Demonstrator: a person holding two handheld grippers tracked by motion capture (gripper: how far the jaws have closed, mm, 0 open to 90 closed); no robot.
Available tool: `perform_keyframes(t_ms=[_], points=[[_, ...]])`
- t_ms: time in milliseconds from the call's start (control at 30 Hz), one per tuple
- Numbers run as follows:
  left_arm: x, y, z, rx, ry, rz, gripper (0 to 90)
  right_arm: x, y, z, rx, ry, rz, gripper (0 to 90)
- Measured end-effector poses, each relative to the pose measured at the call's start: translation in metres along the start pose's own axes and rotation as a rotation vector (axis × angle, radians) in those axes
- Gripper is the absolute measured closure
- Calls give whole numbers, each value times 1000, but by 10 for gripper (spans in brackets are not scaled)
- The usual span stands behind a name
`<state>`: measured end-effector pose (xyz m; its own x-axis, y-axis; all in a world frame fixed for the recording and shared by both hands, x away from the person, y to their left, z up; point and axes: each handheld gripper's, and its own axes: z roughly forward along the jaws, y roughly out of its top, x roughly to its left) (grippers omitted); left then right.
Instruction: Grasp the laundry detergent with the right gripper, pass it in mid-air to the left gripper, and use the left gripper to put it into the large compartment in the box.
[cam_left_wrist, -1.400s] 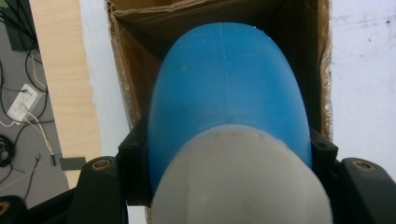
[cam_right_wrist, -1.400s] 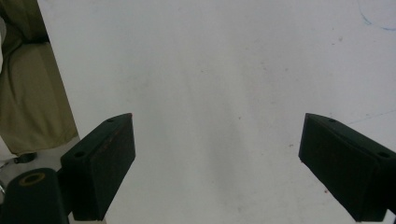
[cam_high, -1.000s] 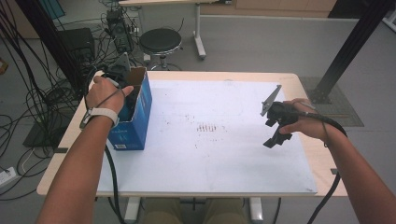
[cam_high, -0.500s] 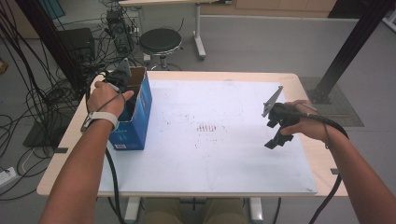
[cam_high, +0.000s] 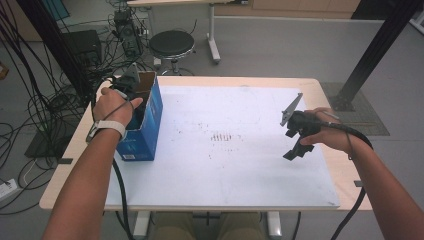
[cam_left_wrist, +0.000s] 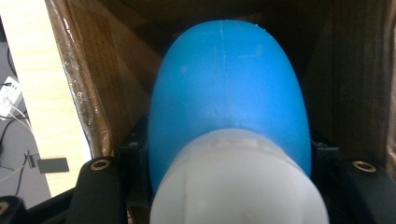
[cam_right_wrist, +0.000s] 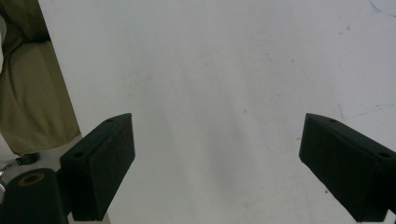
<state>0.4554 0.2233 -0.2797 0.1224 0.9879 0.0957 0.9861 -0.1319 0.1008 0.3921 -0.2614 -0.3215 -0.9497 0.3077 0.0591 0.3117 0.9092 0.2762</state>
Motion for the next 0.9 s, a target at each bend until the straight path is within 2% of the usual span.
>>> perform_keyframes(t_ms=[900], points=[[-1,-2,0,-5,4,1,372,1,5,-1,7,-1,-9,106]])
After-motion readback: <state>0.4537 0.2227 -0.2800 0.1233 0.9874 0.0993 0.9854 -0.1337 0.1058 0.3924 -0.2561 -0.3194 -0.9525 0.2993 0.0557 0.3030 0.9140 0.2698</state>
